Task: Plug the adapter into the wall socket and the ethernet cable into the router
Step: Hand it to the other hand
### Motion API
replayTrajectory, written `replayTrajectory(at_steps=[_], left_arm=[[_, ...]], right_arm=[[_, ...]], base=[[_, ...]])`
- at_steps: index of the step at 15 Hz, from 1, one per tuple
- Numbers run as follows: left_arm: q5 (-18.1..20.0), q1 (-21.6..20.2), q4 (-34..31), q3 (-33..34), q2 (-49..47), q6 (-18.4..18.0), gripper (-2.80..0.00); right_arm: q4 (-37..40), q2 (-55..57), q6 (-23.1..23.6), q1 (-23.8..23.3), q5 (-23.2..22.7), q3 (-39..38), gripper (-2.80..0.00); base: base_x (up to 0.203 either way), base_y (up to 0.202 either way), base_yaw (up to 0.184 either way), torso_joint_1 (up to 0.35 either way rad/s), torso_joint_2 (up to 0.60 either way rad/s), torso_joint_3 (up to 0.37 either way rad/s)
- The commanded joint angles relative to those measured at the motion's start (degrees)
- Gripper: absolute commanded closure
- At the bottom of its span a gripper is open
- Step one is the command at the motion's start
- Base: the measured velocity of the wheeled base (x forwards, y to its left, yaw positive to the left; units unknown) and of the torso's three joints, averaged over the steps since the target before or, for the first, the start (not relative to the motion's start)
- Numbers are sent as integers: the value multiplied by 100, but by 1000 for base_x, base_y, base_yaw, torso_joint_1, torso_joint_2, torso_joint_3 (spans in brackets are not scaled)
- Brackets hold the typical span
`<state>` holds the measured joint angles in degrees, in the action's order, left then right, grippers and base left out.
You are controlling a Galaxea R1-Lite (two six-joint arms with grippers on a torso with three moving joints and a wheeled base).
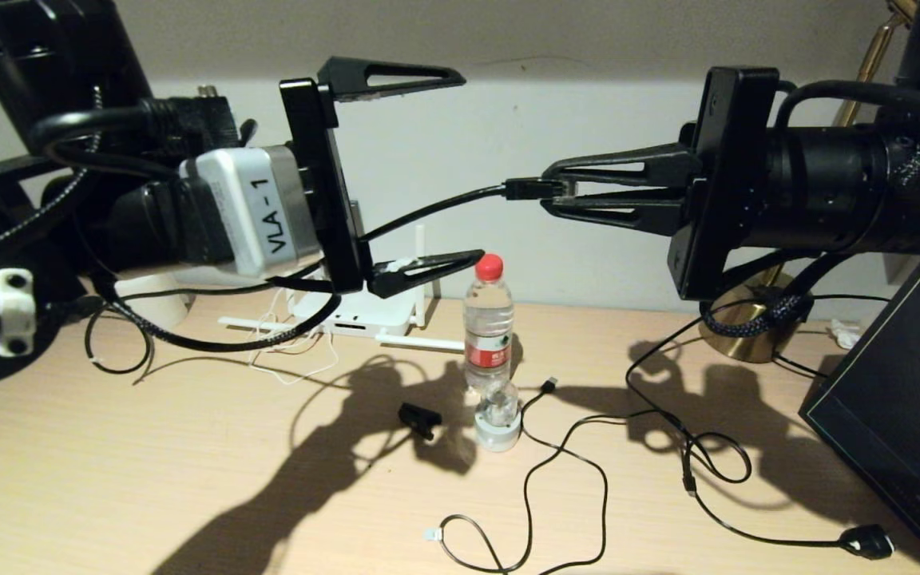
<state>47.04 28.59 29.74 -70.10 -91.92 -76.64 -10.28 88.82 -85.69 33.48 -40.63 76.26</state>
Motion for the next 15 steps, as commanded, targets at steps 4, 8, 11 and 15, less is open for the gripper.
replayTrajectory(at_steps=[4,8,11,15], left_arm=[[15,111,7,-94,-142,9,-280],[15,244,-16,-180,-268,9,-280],[15,244,6,-180,-309,18,-280],[15,244,23,-175,-309,18,-280]], right_arm=[[-18,83,-70,-26,-41,2,0],[-18,83,-85,-26,-41,-6,0],[-18,68,-185,-26,-41,2,0],[-18,66,-185,-26,-24,11,0]], base=[[0,0,0,0,0,0],[0,0,0,0,0,0],[0,0,0,0,0,0],[0,0,0,0,0,0]])
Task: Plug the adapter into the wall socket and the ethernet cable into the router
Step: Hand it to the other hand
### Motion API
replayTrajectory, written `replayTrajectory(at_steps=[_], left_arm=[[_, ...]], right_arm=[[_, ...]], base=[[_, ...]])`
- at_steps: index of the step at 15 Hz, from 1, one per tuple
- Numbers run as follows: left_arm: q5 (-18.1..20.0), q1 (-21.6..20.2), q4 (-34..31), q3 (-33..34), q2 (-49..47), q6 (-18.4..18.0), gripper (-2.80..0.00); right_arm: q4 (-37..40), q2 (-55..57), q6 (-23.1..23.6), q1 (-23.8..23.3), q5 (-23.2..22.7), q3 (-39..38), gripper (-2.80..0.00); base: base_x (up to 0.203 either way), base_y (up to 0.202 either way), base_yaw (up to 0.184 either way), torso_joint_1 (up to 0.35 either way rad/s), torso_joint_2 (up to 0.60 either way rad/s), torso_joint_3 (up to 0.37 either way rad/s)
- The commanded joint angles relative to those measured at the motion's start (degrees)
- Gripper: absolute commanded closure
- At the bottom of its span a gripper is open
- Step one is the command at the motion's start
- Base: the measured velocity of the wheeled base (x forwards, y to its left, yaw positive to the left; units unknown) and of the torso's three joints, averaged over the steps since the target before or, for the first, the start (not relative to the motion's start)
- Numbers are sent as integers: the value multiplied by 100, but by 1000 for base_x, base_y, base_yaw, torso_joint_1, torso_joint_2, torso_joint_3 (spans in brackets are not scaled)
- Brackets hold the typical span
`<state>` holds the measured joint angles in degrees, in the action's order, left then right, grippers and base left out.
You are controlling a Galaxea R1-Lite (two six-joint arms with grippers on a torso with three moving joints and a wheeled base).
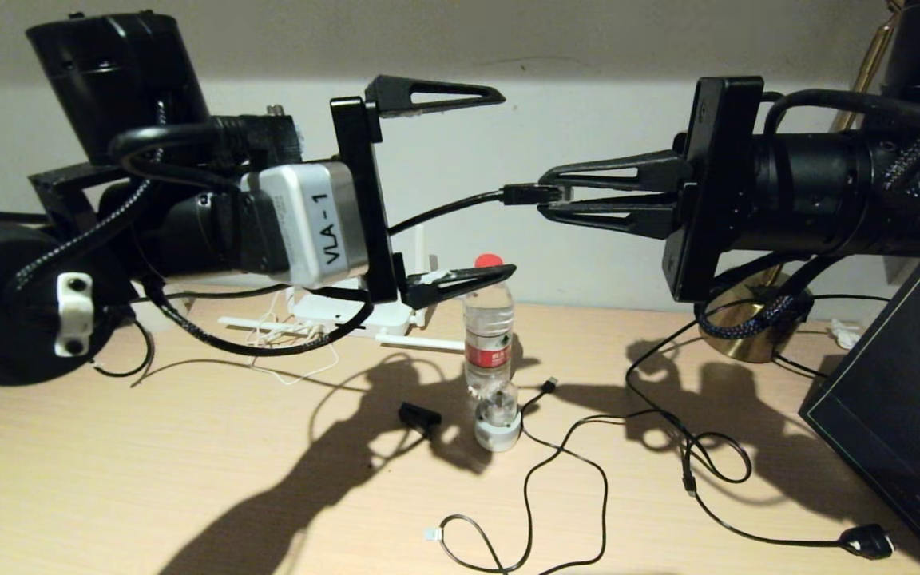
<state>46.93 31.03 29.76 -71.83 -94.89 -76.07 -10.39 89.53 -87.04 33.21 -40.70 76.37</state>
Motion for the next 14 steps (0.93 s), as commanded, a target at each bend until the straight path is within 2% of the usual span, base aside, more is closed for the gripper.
replayTrajectory(at_steps=[1,14], left_arm=[[26,9,21,-7,-12,-40,-280],[26,106,65,28,-12,66,-280]], right_arm=[[-7,-6,-50,2,-16,0,0],[-7,144,-59,2,-8,0,0]], base=[[0,0,0,0,0,0],[0,0,0,0,0,0]])
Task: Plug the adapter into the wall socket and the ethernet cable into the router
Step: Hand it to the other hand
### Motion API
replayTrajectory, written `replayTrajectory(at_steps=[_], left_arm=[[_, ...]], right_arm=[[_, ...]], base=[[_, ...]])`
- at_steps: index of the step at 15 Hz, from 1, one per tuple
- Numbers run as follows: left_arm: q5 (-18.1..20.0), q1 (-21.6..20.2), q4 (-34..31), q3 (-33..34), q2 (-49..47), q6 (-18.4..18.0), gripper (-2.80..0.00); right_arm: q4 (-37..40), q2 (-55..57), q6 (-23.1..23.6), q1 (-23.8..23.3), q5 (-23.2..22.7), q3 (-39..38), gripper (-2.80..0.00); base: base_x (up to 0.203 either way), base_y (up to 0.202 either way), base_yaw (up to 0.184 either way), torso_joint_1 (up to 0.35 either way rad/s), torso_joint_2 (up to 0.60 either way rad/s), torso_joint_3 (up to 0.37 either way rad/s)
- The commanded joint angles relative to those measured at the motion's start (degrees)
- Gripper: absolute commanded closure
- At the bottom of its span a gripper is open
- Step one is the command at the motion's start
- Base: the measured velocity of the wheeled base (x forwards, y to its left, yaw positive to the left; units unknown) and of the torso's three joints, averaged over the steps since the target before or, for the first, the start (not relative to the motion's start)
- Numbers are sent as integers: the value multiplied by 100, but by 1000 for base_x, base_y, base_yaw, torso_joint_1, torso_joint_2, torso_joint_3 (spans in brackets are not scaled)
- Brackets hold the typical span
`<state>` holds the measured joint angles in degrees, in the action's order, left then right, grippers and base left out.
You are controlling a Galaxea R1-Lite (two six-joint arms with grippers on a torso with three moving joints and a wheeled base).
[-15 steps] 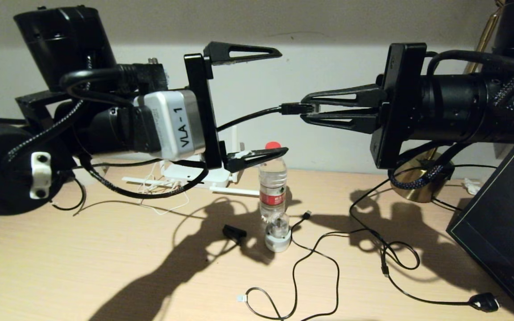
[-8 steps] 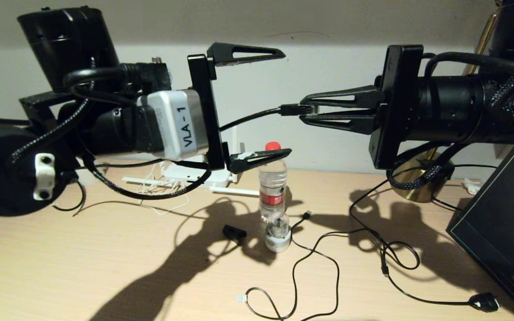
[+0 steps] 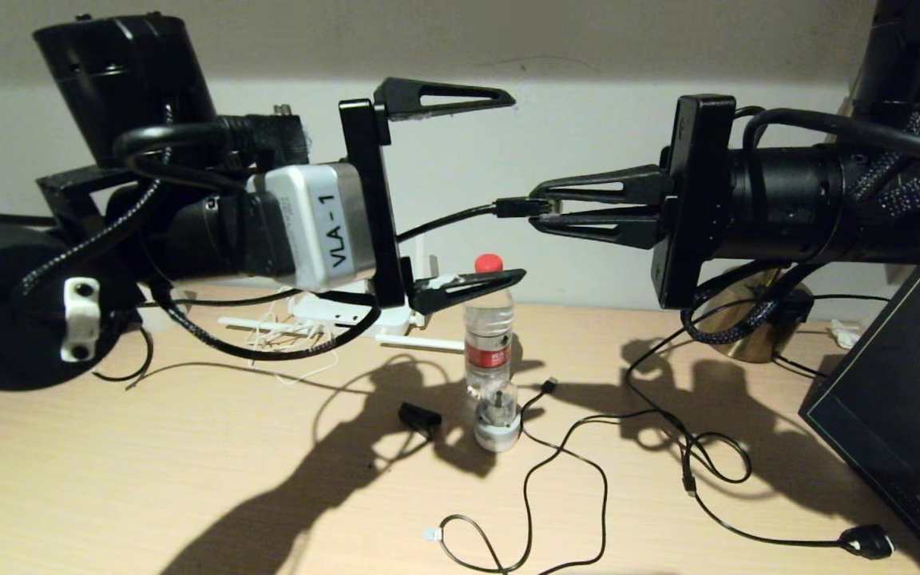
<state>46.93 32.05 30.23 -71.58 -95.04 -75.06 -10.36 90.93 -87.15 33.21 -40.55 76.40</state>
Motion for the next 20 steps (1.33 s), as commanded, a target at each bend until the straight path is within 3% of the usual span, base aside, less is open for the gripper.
replayTrajectory(at_steps=[1,2,3,10,20], left_arm=[[25,-4,18,5,-6,-35,-280],[20,-6,18,13,-8,-27,-280],[18,-3,18,13,-15,-16,0],[9,-6,243,241,-32,199,0],[9,38,273,259,-24,211,0]], right_arm=[[-10,4,-48,2,-24,-2,0],[-10,4,-48,2,-24,-2,0],[-10,4,-48,2,-24,-2,0],[-10,-49,-56,2,-24,-11,0],[-10,-31,-56,2,-32,-20,0]], base=[[0,0,0,0,0,0],[0,0,0,0,0,0],[0,0,0,0,0,0],[0,0,0,0,0,0],[0,0,0,0,0,0]])
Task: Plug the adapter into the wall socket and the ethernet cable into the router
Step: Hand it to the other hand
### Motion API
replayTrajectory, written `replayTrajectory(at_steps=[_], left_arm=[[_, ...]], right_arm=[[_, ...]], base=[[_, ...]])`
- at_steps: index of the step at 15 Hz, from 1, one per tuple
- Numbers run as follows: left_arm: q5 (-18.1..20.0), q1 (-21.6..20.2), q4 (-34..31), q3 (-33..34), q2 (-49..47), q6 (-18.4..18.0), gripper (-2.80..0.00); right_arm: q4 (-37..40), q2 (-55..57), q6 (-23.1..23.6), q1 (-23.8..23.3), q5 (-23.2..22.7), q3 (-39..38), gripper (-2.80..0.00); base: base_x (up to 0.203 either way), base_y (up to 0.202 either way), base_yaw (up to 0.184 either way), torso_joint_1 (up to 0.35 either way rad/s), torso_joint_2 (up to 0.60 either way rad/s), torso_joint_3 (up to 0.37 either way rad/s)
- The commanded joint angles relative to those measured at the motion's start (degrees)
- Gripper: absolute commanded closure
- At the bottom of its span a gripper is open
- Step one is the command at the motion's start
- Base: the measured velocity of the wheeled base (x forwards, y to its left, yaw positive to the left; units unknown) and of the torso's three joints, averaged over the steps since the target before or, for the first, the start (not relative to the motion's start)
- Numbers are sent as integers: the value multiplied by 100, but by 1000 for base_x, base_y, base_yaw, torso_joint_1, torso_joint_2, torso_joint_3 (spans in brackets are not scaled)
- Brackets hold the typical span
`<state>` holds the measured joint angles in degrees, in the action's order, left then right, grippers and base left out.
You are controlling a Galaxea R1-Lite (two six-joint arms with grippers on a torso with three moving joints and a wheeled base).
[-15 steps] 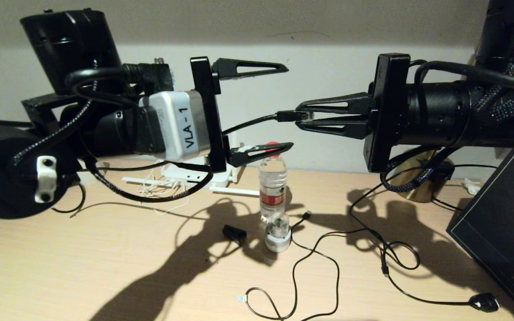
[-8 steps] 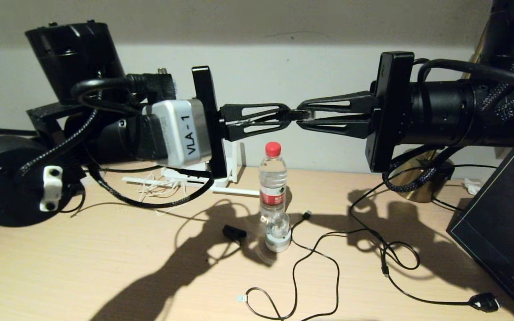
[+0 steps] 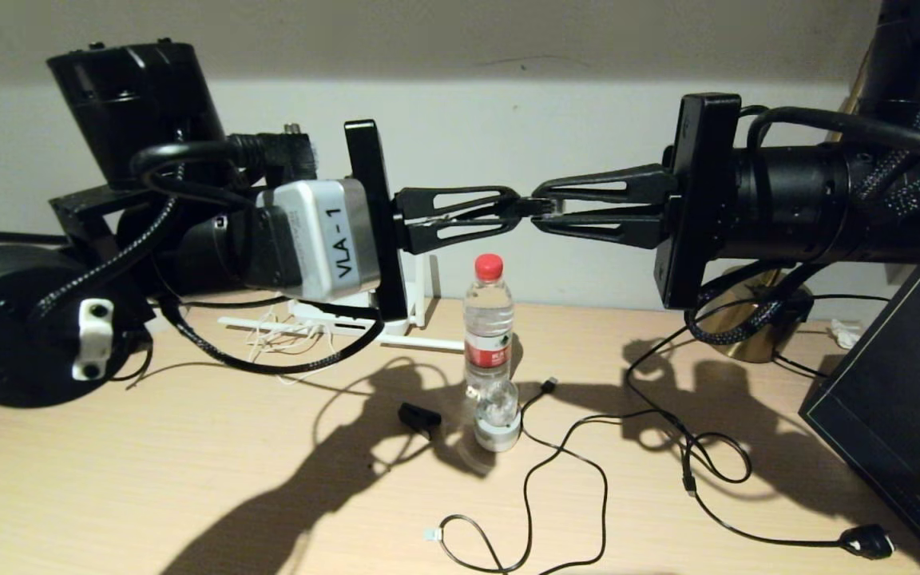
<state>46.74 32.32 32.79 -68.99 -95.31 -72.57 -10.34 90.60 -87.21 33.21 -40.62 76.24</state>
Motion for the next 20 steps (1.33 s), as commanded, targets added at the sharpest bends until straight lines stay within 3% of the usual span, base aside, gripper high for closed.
replayTrajectory(at_steps=[1,13,14,20], left_arm=[[28,20,17,-1,12,-38,0],[37,64,359,-18,-41,103,0],[37,64,368,-10,-41,103,-280],[113,235,528,-1,-113,164,-280]], right_arm=[[-12,1,-50,2,-25,-4,0],[-12,-7,-50,10,-42,-30,0],[-12,-1,-50,10,-42,-30,0],[-12,-21,-57,10,-150,-46,0]], base=[[0,0,0,0,0,0],[0,0,0,0,0,0],[0,0,0,0,0,0],[0,0,0,0,0,0]])
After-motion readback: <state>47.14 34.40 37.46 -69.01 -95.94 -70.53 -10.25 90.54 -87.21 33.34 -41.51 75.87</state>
